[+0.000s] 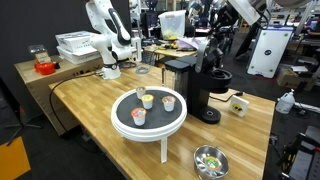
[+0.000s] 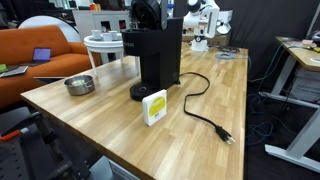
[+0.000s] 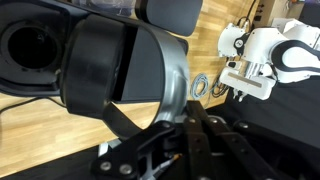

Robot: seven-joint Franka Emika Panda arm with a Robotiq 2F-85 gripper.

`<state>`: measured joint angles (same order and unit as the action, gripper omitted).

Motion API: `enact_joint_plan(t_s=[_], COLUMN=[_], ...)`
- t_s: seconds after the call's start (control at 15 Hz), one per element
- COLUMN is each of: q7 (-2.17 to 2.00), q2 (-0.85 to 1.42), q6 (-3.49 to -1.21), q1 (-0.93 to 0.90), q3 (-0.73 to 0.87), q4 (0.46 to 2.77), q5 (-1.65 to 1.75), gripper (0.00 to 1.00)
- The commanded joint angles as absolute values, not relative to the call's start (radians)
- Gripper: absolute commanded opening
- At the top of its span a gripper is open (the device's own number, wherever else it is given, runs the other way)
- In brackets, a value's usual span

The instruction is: Close the coffee maker

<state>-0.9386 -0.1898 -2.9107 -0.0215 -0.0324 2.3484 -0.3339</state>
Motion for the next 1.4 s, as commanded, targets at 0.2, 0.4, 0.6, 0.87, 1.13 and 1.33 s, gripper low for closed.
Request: enact_joint_plan(t_s=[0.2,0.4,0.6,0.87,1.13,1.33], q7=[-0.913,-0.923,-0.939,-0.978,-1.021,-0.968], q2=[-0.250,-0.285,-0.333,-0.428,-0.529,-0.432], q6=[-2.914,-2.916,-2.923,-2.944,-3.008,-3.048], q1=[-0.006,-0.006,-0.004,-0.004,-0.042,-0.034], q3=[-0.021,-0.022,-0.024,-0.026,-0.018,-0.042], q4=[2.453,2.498,2.551,2.675,2.881,2.849], q5=[-0.382,-0.414,-0.447,-0.519,-0.636,-0.792], gripper=[0.00,0.00,0.00,0.00,0.00,0.00])
